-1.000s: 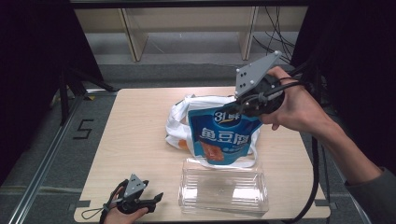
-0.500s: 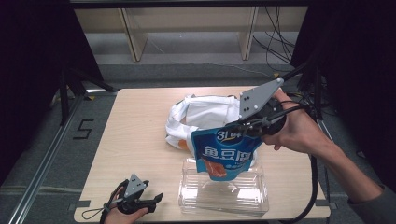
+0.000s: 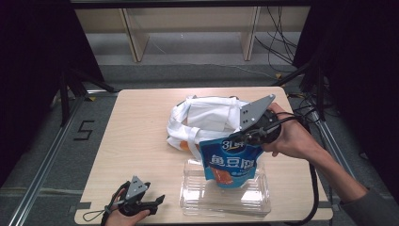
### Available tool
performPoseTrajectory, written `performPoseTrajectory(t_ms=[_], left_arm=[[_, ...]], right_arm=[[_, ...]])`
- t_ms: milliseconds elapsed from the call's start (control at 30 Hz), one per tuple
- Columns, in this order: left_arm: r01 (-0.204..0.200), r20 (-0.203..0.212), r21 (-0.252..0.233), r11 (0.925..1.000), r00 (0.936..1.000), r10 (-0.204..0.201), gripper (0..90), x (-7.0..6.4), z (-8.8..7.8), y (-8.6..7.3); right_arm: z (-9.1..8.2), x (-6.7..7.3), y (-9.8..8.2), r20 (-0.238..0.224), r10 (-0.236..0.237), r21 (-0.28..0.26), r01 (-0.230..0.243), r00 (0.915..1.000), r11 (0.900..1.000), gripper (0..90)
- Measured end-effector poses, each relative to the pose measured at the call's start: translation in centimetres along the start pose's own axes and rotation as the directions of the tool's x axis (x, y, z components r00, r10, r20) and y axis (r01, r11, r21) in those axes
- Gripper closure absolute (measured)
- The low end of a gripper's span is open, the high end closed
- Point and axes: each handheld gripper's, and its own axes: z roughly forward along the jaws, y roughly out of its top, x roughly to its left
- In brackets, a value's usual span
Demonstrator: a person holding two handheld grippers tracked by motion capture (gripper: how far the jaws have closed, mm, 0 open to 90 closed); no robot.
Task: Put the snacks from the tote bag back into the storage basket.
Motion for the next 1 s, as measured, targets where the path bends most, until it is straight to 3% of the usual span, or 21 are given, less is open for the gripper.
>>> performPoseTrajectory(t_ms=[33, 67, 133, 167, 267, 300, 367, 433, 567, 600, 700, 767, 800, 900, 933, 1000], left_arm=[[-0.008, -0.001, 0.007, 0.9999, 1.0000, 0.008, 28.7, 0.1, 0.0, 0.0], [0.001, 0.002, -0.006, 1.0000, 1.0000, -0.001, 28.7, 0.0, 0.1, 0.0], [-0.031, 0.002, 0.009, 0.9995, 0.9995, 0.031, 28.7, 0.1, -0.1, 0.0], [-0.032, 0.002, 0.013, 0.9994, 0.9995, 0.032, 28.7, 0.2, -0.1, 0.0], [-0.025, 0.002, 0.005, 0.9997, 0.9997, 0.025, 28.7, 0.1, -0.1, 0.0], [-0.042, 0.004, 0.021, 0.9989, 0.9991, 0.042, 28.7, 0.2, -0.2, 0.1], [-0.017, 0.004, 0.008, 0.9998, 0.9999, 0.017, 28.7, 0.1, 0.0, 0.0], [-0.043, 0.005, 0.016, 0.9989, 0.9991, 0.043, 28.7, 0.2, -0.2, 0.0], [-0.041, 0.001, 0.020, 0.9989, 0.9991, 0.041, 28.7, 0.2, -0.2, 0.1], [-0.015, -0.005, 0.012, 0.9998, 0.9999, 0.015, 28.7, 0.1, -0.1, 0.0], [-0.020, 0.000, 0.016, 0.9997, 0.9998, 0.020, 28.7, 0.1, -0.1, 0.0], [-0.045, 0.003, 0.017, 0.9988, 0.9990, 0.045, 28.7, 0.3, -0.1, 0.0], [-0.045, 0.004, 0.019, 0.9988, 0.9990, 0.045, 28.7, 0.2, -0.2, 0.0], [-0.024, 0.002, 0.010, 0.9997, 0.9997, 0.024, 28.7, 0.1, -0.1, 0.0], [-0.036, 0.004, 0.019, 0.9992, 0.9994, 0.036, 28.7, 0.2, -0.1, 0.0], [-0.037, 0.004, 0.021, 0.9991, 0.9993, 0.037, 28.7, 0.2, -0.1, 0.0]], right_arm=[[0.1, 0.0, -0.1, -0.010, 0.014, 0.008, -0.013, 0.9999, 1.000, 90.0], [0.1, 0.0, -0.2, -0.010, 0.002, 0.008, -0.002, 0.9999, 1.000, 90.0], [0.2, -0.3, -0.3, -0.013, -0.001, 0.008, 0.001, 0.9999, 1.000, 90.0], [0.3, -0.6, -0.4, -0.015, -0.025, -0.003, 0.025, 0.9996, 1.000, 90.0], [0.4, -0.5, -0.4, -0.020, -0.022, 0.000, 0.022, 0.9995, 1.000, 90.0], [0.4, -0.3, -0.4, -0.022, -0.006, 0.008, 0.006, 0.9997, 1.000, 90.0], [0.6, -0.4, -0.4, -0.016, -0.005, 0.011, 0.005, 0.9999, 1.000, 90.0], [0.9, -0.9, -0.5, -0.018, -0.024, 0.006, 0.024, 0.9996, 1.000, 90.0], [1.1, -1.2, -0.6, -0.031, -0.028, -0.004, 0.028, 0.9991, 1.000, 90.0], [1.1, -1.3, -0.7, -0.034, -0.030, -0.003, 0.030, 0.9990, 1.000, 90.0], [1.2, -1.4, -0.8, -0.033, -0.026, -0.007, 0.025, 0.9991, 1.000, 90.0], [1.2, -1.2, -0.8, -0.027, -0.002, 0.002, 0.002, 0.9996, 1.000, 90.0], [1.2, -1.3, -0.8, -0.034, -0.029, -0.007, 0.029, 0.9990, 1.000, 90.0], [1.2, -1.2, -0.9, -0.036, -0.033, -0.011, 0.033, 0.9988, 0.999, 90.0], [1.1, -1.0, -1.0, -0.034, 0.000, -0.004, 0.000, 0.9994, 1.000, 90.0], [1.1, -1.1, -1.2, -0.033, -0.026, -0.013, 0.026, 0.9991, 1.000, 90.0]])
